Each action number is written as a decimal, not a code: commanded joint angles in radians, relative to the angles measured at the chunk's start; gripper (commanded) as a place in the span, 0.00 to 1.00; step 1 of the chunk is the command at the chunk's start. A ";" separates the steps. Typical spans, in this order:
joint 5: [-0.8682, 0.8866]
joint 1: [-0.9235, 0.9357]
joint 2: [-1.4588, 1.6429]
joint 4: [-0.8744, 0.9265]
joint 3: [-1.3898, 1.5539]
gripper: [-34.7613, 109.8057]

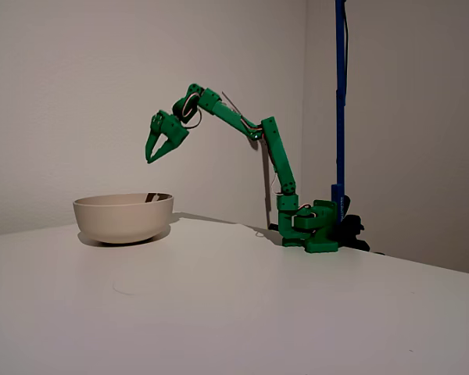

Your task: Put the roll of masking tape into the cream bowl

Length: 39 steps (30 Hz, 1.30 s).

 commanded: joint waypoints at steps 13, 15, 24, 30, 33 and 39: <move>0.008 -0.368 0.396 0.345 -0.066 0.18; 0.003 -0.430 0.440 0.380 -0.048 0.18; -0.083 -0.709 1.012 0.166 0.627 0.18; -0.118 -0.758 1.281 0.060 1.032 0.18; -0.132 -0.756 1.382 0.011 1.193 0.18; -0.129 -0.781 1.583 -0.046 1.468 0.18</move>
